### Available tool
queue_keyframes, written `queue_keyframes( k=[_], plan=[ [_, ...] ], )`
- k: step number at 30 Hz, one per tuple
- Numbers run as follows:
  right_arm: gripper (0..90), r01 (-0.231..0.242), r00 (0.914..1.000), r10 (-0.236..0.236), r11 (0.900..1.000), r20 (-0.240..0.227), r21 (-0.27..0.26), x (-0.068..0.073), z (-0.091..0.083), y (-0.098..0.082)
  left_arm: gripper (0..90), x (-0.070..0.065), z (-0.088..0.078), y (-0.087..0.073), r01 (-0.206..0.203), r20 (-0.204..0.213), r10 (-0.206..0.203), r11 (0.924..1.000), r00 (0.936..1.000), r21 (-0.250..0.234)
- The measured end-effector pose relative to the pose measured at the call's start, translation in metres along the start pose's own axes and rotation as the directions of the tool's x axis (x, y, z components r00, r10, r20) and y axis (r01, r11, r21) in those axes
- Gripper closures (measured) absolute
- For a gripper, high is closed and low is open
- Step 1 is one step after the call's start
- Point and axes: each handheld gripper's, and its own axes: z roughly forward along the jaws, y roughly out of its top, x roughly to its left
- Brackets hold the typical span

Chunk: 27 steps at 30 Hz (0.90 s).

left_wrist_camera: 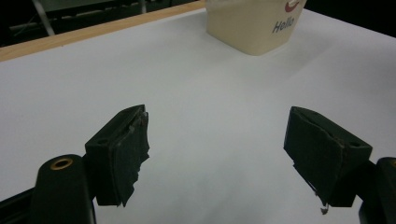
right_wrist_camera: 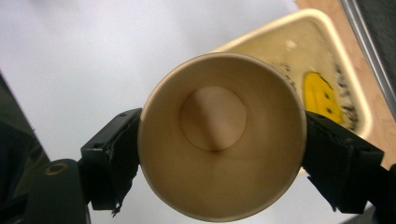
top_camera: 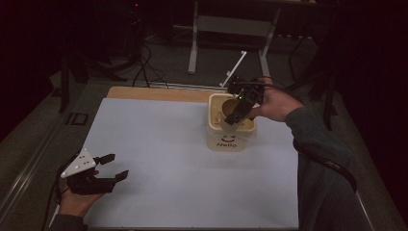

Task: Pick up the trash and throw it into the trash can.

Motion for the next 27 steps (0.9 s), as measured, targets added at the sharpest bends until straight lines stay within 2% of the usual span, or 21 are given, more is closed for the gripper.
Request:
queue_keyframes(
  k=[1,5,8,9,11,15,27],
  plan=[
    [17.6,-0.030,0.9995,0.030,1.000,0.011,0.000,-0.004,-0.002,-0.001,22.2,0.000,0.000,0.000,-0.001,0.000,0.001,1.0000,1.0000,-0.001],
    [18.1,-0.095,0.9945,0.095,0.995,0.045,-0.007,-0.014,-0.006,-0.002,22.2,0.000,0.000,0.000,0.000,0.000,0.000,1.0000,1.0000,-0.002],
    [18.1,-0.136,0.9886,0.136,0.991,0.064,-0.013,-0.019,-0.007,-0.002,22.2,0.000,0.000,0.000,-0.002,0.000,0.002,1.0000,1.0000,-0.003],
    [18.1,-0.136,0.9886,0.136,0.991,0.064,-0.013,-0.019,-0.007,-0.002,22.2,0.000,0.000,0.000,-0.002,0.000,0.002,1.0000,1.0000,-0.003],
    [18.0,-0.180,0.9796,0.181,0.983,0.087,-0.018,-0.024,-0.008,-0.002,22.2,0.000,0.000,0.000,0.000,0.000,0.000,1.0000,1.0000,-0.002],
    [17.9,-0.235,0.9654,0.238,0.971,0.108,-0.034,-0.030,-0.012,-0.002,22.2,0.000,0.000,0.000,0.001,0.000,-0.001,1.0000,1.0000,-0.001],
    [17.9,-0.325,0.9306,0.326,0.945,0.166,-0.032,-0.039,-0.017,-0.005,22.1,0.000,0.000,0.000,0.000,0.000,0.000,1.0000,1.0000,-0.001]
  ],
)
